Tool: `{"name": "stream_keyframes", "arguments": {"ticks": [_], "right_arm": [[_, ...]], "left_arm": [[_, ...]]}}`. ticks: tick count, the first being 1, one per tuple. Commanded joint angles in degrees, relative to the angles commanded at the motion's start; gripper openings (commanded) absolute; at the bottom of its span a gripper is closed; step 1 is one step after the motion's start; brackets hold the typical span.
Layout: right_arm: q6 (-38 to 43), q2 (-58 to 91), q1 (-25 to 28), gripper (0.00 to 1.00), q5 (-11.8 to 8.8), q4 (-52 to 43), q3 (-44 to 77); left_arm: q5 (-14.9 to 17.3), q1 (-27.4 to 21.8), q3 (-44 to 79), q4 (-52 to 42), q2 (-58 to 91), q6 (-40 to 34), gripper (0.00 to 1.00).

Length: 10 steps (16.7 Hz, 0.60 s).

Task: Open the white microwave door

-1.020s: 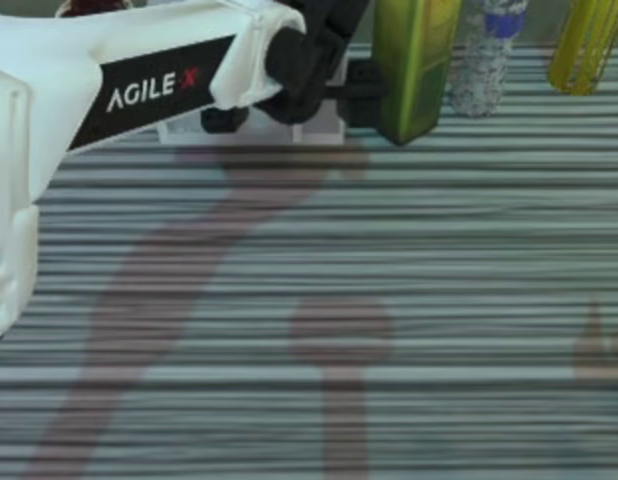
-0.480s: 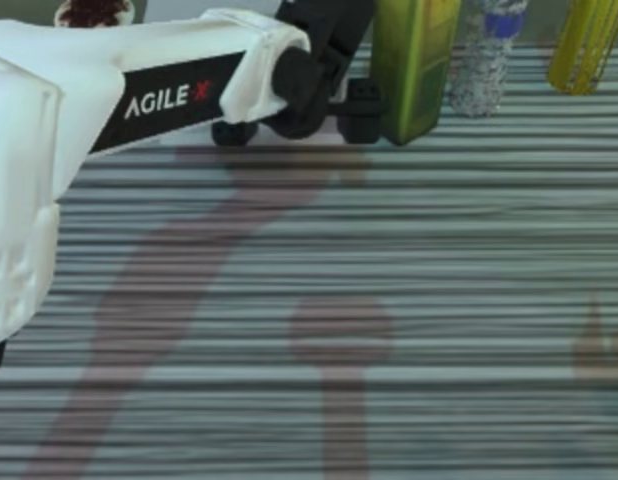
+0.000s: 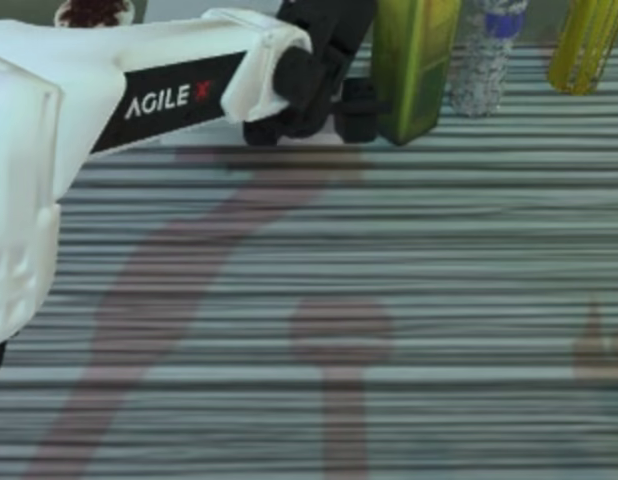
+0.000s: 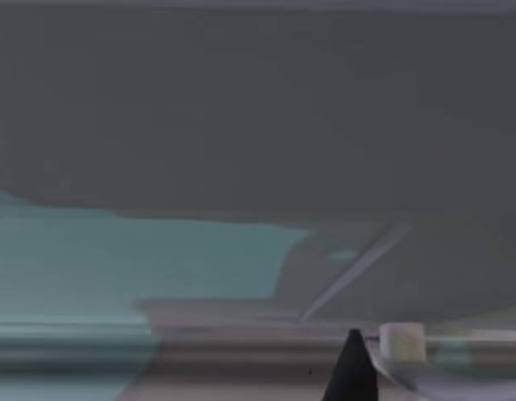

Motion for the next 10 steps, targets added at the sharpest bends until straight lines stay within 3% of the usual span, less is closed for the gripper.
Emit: {"name": "stream_keyframes", "arguments": {"ticks": [2, 3, 10], "right_arm": [[0.00, 0.00, 0.00, 1.00, 0.00, 0.00, 0.00], [0.00, 0.00, 0.00, 1.00, 0.00, 0.00, 0.00], [0.00, 0.00, 0.00, 1.00, 0.00, 0.00, 0.00]], "left_arm": [[0.00, 0.00, 0.00, 0.00, 0.00, 0.00, 0.02], [0.00, 0.00, 0.00, 0.00, 0.00, 0.00, 0.00], [0.00, 0.00, 0.00, 0.00, 0.00, 0.00, 0.00]]}}
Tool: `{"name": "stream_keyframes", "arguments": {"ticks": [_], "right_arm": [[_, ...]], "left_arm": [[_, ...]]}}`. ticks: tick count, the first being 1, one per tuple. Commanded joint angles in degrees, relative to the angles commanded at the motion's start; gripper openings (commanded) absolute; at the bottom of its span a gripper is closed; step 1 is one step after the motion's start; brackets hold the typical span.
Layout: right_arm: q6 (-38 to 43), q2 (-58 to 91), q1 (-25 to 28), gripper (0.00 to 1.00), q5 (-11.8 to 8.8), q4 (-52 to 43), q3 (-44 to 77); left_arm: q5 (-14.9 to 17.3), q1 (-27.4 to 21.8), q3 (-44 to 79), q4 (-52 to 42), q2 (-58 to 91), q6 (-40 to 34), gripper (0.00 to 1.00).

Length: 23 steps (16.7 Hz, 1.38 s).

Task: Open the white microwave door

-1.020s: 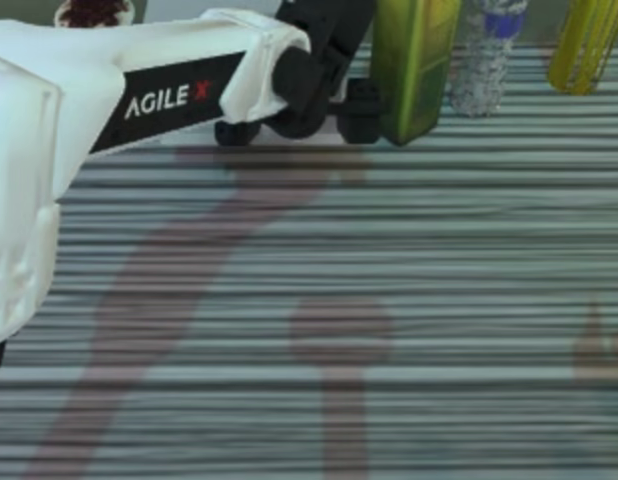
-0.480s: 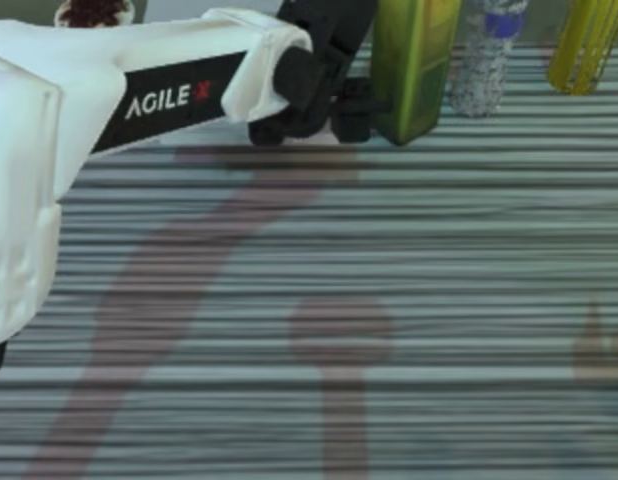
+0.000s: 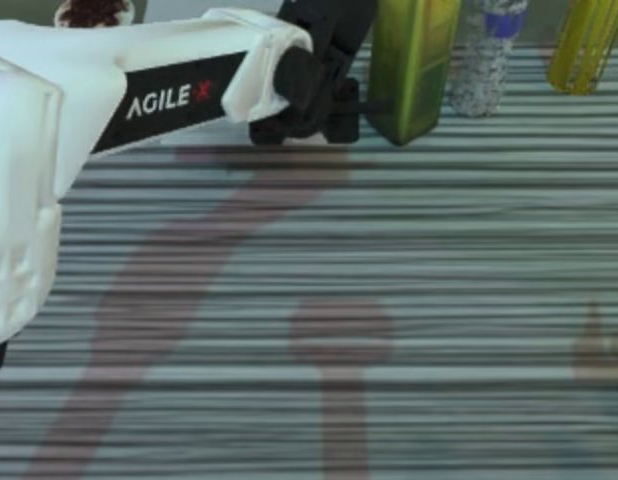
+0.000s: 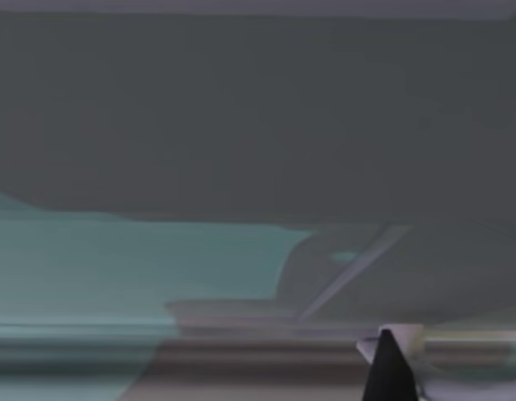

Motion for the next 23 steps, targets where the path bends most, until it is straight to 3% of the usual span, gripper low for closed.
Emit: {"name": "stream_keyframes", "arguments": {"ticks": [1, 9, 23], "right_arm": [[0.00, 0.00, 0.00, 1.00, 0.00, 0.00, 0.00], [0.00, 0.00, 0.00, 1.00, 0.00, 0.00, 0.00], [0.00, 0.00, 0.00, 1.00, 0.00, 0.00, 0.00]], "left_arm": [[0.81, -2.07, -3.06, -0.49, -1.58, -0.17, 0.00], [-1.14, -1.81, -8.73, 2.84, -5.35, -1.57, 0.00], [-1.15, -1.81, -8.76, 2.85, -5.36, -1.58, 0.00]]}}
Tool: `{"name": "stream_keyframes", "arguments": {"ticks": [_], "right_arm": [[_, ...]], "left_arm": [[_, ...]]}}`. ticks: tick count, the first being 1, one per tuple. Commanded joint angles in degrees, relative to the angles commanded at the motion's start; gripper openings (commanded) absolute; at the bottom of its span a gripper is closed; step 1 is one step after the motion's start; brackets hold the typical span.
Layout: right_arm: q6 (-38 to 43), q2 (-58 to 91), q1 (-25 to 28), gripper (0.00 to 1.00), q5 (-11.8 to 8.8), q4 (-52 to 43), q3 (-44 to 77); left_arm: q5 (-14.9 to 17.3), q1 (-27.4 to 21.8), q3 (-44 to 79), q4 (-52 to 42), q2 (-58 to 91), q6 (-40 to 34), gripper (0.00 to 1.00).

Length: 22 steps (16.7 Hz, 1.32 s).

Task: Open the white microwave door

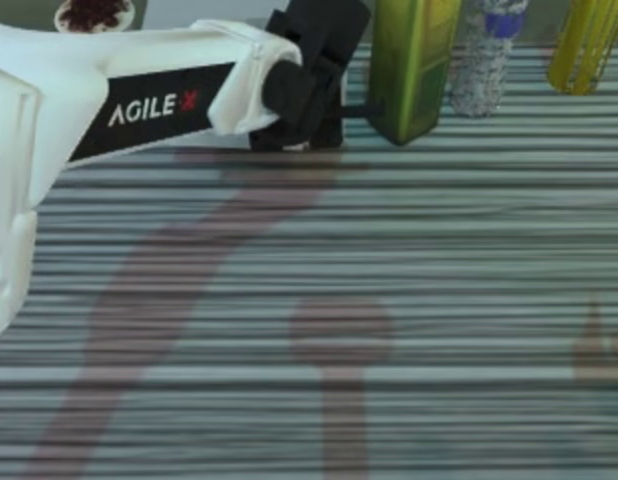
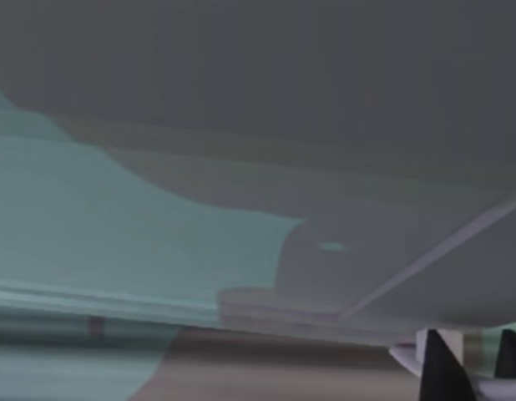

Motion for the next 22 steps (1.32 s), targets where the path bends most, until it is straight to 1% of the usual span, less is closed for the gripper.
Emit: {"name": "stream_keyframes", "arguments": {"ticks": [10, 12, 18, 22], "right_arm": [[0.00, 0.00, 0.00, 1.00, 0.00, 0.00, 0.00], [0.00, 0.00, 0.00, 1.00, 0.00, 0.00, 0.00], [0.00, 0.00, 0.00, 1.00, 0.00, 0.00, 0.00], [0.00, 0.00, 0.00, 1.00, 0.00, 0.00, 0.00]], "left_arm": [[0.00, 0.00, 0.00, 0.00, 0.00, 0.00, 0.00], [0.50, -0.35, -0.18, 0.11, 0.33, -0.18, 0.00], [2.11, 0.27, -4.07, 2.82, -2.63, 2.96, 0.00], [2.34, 0.40, -4.77, 3.04, -2.87, 3.40, 0.00]]}}
